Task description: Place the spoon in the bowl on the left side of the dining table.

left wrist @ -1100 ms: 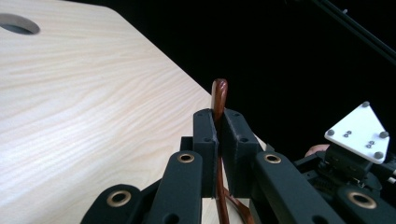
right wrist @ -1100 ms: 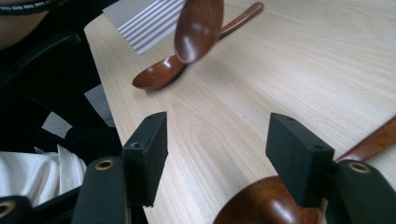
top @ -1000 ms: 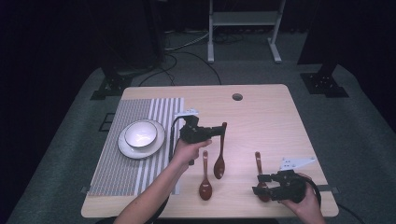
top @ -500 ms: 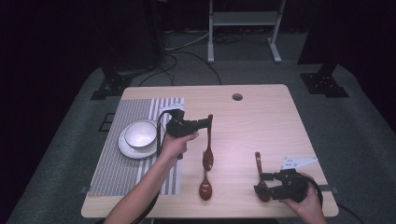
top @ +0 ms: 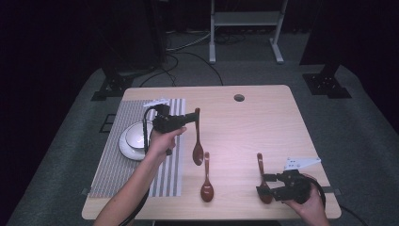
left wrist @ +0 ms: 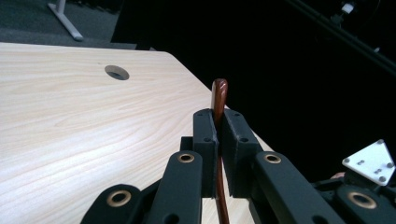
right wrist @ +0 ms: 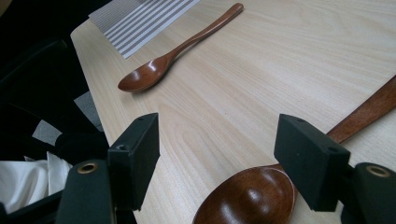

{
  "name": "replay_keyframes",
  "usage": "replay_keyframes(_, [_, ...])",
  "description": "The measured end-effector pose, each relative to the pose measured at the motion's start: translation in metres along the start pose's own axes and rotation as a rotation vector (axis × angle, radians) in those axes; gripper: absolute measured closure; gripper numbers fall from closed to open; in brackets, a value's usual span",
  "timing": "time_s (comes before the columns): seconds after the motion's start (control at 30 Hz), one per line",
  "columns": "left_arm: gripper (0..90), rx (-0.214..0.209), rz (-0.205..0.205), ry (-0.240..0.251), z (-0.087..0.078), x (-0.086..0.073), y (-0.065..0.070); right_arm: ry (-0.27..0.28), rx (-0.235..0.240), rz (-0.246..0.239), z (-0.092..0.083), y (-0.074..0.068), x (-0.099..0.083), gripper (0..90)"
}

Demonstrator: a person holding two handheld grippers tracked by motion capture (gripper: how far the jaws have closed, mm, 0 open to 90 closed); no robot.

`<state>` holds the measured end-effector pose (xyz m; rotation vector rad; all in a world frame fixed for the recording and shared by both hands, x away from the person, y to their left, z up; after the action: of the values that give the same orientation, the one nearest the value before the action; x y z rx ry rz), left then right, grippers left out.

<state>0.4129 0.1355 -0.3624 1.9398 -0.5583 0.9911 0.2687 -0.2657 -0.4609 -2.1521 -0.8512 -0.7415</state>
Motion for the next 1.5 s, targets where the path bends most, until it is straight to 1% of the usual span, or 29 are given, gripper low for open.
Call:
replay_keyframes(0.13, [84.6, 0.013, -0.003, 0.014, -0.009, 0.003, -0.004, 0.001, -0.001, 0.001, 0.000, 0.000, 0.000, 29.9])
replay_keyframes(0.57, [84.6, 0.094, 0.001, 0.067, -0.045, 0.020, -0.020, 0.005, -0.004, 0.016, -0.003, 0.003, 0.000, 29.8])
replay_keyframes(0.63, [84.6, 0.096, -0.012, 0.081, -0.050, 0.021, -0.023, 0.008, -0.002, 0.019, -0.004, 0.004, 0.000, 29.9])
replay_keyframes(0.8, [84.6, 0.132, -0.023, 0.109, -0.065, 0.026, -0.033, 0.017, -0.004, 0.026, -0.006, 0.005, -0.001, 29.8])
replay_keyframes(0.93, [84.6, 0.163, -0.035, 0.122, -0.076, 0.028, -0.041, 0.020, -0.005, 0.028, -0.007, 0.005, -0.001, 29.8])
replay_keyframes(1.0, [84.6, 0.178, -0.046, 0.137, -0.082, 0.029, -0.045, 0.020, -0.006, 0.025, -0.006, 0.005, 0.000, 29.8])
replay_keyframes(1.33, [84.6, 0.249, -0.081, 0.177, -0.107, 0.032, -0.065, 0.021, -0.005, 0.029, -0.007, 0.005, 0.000, 29.8])
replay_keyframes(1.5, [84.6, 0.277, -0.098, 0.197, -0.119, 0.033, -0.073, 0.020, -0.007, 0.030, -0.007, 0.005, 0.000, 29.7])
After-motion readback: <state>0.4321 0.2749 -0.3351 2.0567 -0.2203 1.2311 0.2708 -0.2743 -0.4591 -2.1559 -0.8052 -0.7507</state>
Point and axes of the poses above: each handheld gripper's, and its own axes: z roughly forward along the jaws, x roughly out of its top, y roughly to its right, the point moved 1 cm from there along z, roughly forward along the jaws, and after that the axes turned 4 degrees about -y, right-handed, at the moved point
